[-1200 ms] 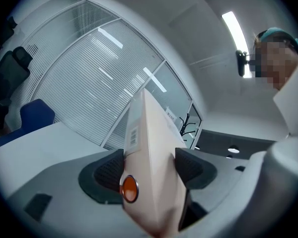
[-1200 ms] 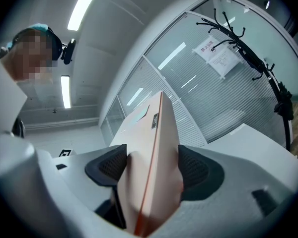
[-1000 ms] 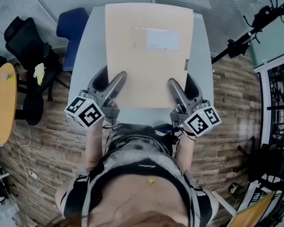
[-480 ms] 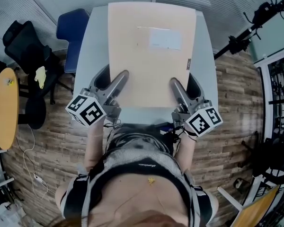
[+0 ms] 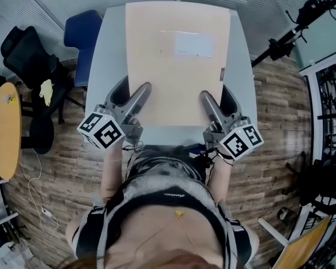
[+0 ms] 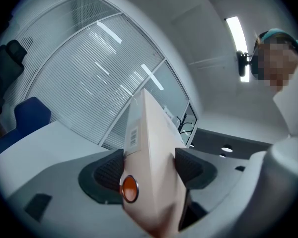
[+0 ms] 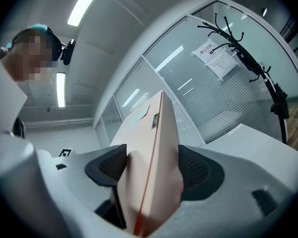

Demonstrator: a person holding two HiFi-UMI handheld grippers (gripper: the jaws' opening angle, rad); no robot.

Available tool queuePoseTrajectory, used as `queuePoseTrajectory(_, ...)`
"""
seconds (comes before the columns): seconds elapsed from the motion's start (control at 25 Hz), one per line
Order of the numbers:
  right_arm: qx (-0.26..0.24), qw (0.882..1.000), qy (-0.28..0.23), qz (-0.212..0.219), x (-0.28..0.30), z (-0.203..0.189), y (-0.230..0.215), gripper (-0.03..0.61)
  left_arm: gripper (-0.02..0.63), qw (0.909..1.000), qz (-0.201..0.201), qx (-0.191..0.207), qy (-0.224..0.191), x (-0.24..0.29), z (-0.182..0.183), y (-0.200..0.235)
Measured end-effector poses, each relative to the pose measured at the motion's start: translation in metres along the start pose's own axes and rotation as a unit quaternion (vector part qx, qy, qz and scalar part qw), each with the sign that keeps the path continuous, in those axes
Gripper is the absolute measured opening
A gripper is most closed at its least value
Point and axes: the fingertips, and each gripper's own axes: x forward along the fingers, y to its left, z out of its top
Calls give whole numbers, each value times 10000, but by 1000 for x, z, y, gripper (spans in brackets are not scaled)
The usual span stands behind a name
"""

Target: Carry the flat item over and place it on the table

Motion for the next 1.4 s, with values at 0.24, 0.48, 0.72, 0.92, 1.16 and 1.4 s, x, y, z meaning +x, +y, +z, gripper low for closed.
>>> queuePoseTrajectory(0.24,-16,10000,10,36,-4,0,-2,305,308,10000,27,9,-30,0,-3,-4)
queuePoseTrajectory(0.48,-3,10000,52,63,-5,-2,-5,305,308,10000,85,-10,-22,0,-8,-4)
queuePoseTrajectory(0.72,42,9999,124,37,-5,-5,-10,305,308,9999,129,-59,33,3,-13,-2)
queuePoseTrajectory(0.92,107,9998,195,-23,-3,-13,-16,305,308,9997,168,-110,125,6,-19,4)
queuePoseTrajectory(1.16,147,9994,285,-137,0,-20,-24,305,308,9994,172,-200,231,13,-28,12)
queuePoseTrajectory(1.4,237,9985,409,-291,2,-30,-36,305,308,9988,126,-346,318,22,-40,24)
